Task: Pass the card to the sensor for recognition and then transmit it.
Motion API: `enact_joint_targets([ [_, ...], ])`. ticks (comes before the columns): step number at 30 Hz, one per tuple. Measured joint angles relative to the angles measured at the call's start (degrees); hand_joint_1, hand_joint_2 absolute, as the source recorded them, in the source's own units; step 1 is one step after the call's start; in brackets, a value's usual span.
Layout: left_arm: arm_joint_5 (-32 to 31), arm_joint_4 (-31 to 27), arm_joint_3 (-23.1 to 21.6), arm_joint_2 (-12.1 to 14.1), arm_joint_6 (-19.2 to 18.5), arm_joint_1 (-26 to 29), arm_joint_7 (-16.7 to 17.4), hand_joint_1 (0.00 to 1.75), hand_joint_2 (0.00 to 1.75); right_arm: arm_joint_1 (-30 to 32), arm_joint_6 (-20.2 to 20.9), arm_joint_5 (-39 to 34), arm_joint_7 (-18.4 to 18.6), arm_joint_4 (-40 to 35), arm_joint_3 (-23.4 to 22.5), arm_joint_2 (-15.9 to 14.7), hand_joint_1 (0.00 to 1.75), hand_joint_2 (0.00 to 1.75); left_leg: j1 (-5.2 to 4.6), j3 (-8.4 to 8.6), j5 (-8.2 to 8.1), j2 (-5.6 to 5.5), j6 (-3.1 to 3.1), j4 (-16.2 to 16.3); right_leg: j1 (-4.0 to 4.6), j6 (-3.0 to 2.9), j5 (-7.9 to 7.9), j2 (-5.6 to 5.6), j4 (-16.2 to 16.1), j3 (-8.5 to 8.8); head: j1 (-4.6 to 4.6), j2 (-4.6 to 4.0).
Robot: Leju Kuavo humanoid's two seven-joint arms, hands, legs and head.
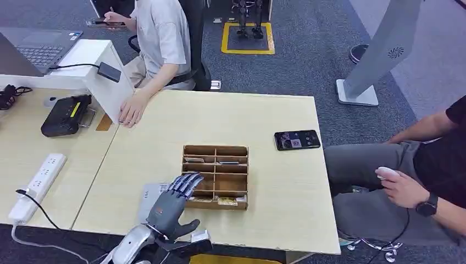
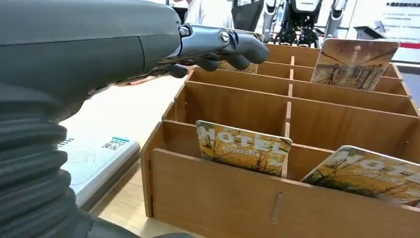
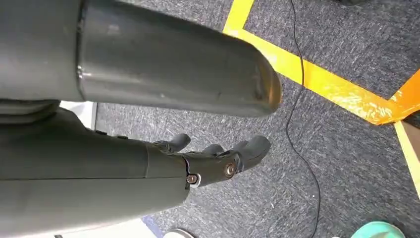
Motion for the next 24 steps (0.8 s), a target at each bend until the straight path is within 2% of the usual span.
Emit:
enact_joint_targets([
  [4, -0.21, 0.24, 0.17, -0.20, 0.43, 0.01, -0.02, 0.00, 1.75, 0.10, -0.02, -0.13, 0.00, 0.00, 0.11, -0.02, 0.00, 0.00, 0.00, 0.00, 0.00, 0.00, 0.00, 0.00, 0.00, 0.00, 0.00, 0.00, 0.00, 0.00, 0.00, 0.02],
  [10, -3.78, 0.52, 0.24, -0.26, 4.67, 0.15, -1.03, 0.00, 1.75, 0.29, -0.87, -0.50, -0.41, 0.07, 0.44, -0.02, 0.00, 0.00, 0.00, 0.00, 0.00, 0.00, 0.00, 0.00, 0.00, 0.00, 0.00, -0.01, 0.00, 0.01, 0.00, 0.02],
  [24, -6.32, 2.60, 0.24, 0.02, 5.38, 0.62, -1.07, 0.00, 1.75, 0.30, -0.94, -1.01, -0.59, 0.68, 1.57, -0.17, 0.00, 0.00, 0.00, 0.00, 0.00, 0.00, 0.00, 0.00, 0.00, 0.00, 0.00, -0.01, 0.00, 0.01, 0.00, 0.02],
])
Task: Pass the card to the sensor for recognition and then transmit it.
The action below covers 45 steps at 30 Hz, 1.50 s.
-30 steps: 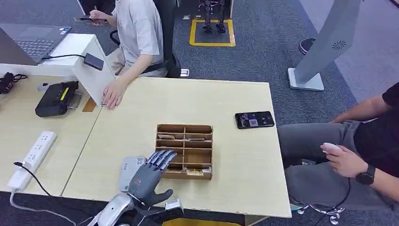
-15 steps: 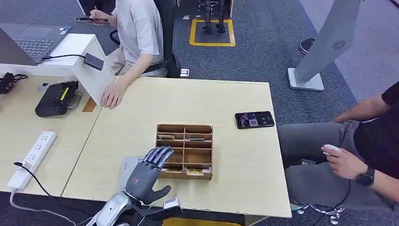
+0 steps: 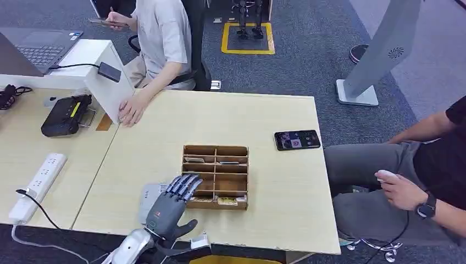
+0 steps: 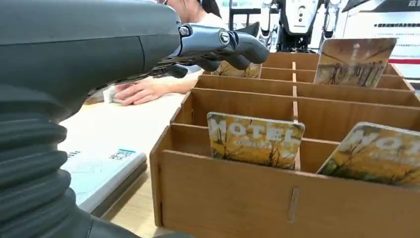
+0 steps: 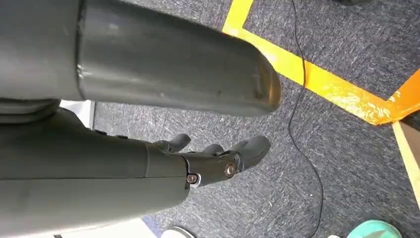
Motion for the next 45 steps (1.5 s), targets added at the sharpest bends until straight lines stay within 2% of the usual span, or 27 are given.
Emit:
enact_joint_targets([
  [12, -0.15, 1.33, 0.00, 0.13, 0.15, 0.05, -0.28, 0.00, 1.75, -0.15, 0.26, -0.63, 0.11, 0.28, 0.13, -0.15, 0.00, 0.00, 0.00, 0.00, 0.00, 0.00, 0.00, 0.00, 0.00, 0.00, 0.00, 0.00, 0.00, 0.01, 0.00, -0.02],
  [20, -0.28, 1.68, 0.00, 0.11, 3.19, 0.05, -1.75, 0.00, 1.75, -0.20, 0.26, -1.31, 0.20, 0.31, 0.83, -0.26, 0.00, 0.00, 0.00, 0.00, 0.00, 0.00, 0.00, 0.00, 0.00, 0.00, 0.00, 0.00, 0.00, 0.01, 0.00, 0.00],
  [45, 0.48, 2.84, 0.00, -0.02, 4.20, 0.04, -3.26, 0.00, 1.75, -0.46, 0.33, -1.77, 0.20, 0.37, 1.92, -0.37, 0.00, 0.00, 0.00, 0.00, 0.00, 0.00, 0.00, 0.00, 0.00, 0.00, 0.00, 0.00, 0.00, 0.00, 0.00, -0.02],
])
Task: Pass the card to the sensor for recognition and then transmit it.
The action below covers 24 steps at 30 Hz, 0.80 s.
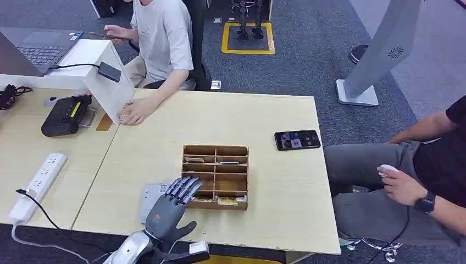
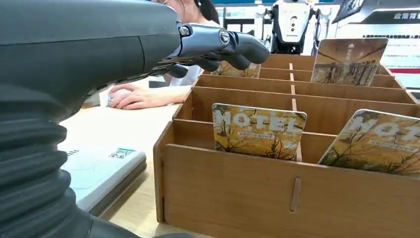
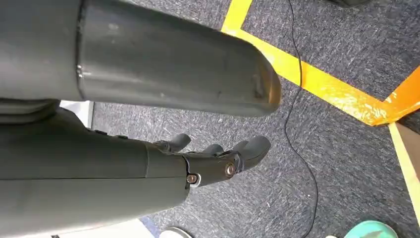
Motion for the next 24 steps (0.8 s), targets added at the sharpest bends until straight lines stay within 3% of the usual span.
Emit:
enact_joint_targets([
  [24, -2.62, 1.31, -0.68, -0.26, 0.52, -0.56, 0.81, 0.00, 1.75, -0.39, 0.61, -1.38, 0.44, 0.00, 1.77, -0.04, 0.00, 0.00, 0.00, 0.00, 0.00, 0.00, 0.00, 0.00, 0.00, 0.00, 0.00, 0.00, 0.00, 0.00, 0.00, 0.02],
])
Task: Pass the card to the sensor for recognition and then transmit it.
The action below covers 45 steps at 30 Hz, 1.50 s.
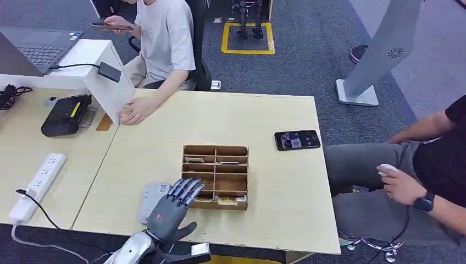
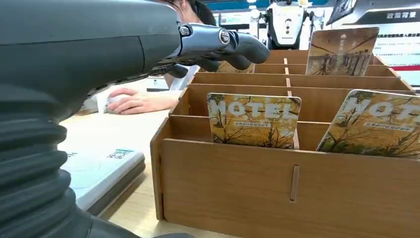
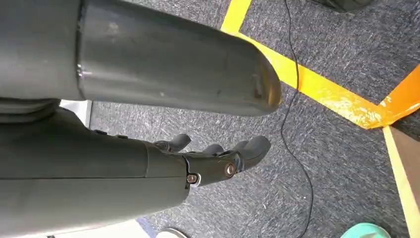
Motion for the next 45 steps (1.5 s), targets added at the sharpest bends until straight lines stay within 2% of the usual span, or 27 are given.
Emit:
enact_joint_targets([
  [14, -0.26, 0.00, -0.04, -0.02, 0.00, 0.03, 0.22, 0.00, 1.75, 0.06, -0.13, -0.48, -0.24, 0.04, 0.79, -0.35, 0.00, 0.00, 0.00, 0.00, 0.00, 0.00, 0.00, 0.00, 0.00, 0.00, 0.00, 0.00, 0.00, 0.00, 0.00, 0.00],
  [22, -0.20, -0.55, -0.31, -0.07, -0.02, 0.81, 0.11, 0.00, 1.75, 0.91, -1.62, -1.03, -1.49, 0.42, 1.75, -0.63, 0.00, 0.00, 0.00, -0.01, 0.00, 0.00, 0.00, 0.00, 0.00, 0.00, 0.00, 0.00, 0.00, -0.01, 0.00, 0.00],
  [45, -0.50, -0.94, -0.92, -0.15, 0.87, 0.99, 0.04, 0.00, 1.75, 0.78, -1.42, -1.66, -0.98, 0.94, 2.10, -0.87, 0.00, 0.00, 0.00, 0.00, 0.00, 0.00, 0.00, 0.00, 0.00, 0.00, 0.00, 0.00, 0.00, 0.00, 0.00, 0.00],
])
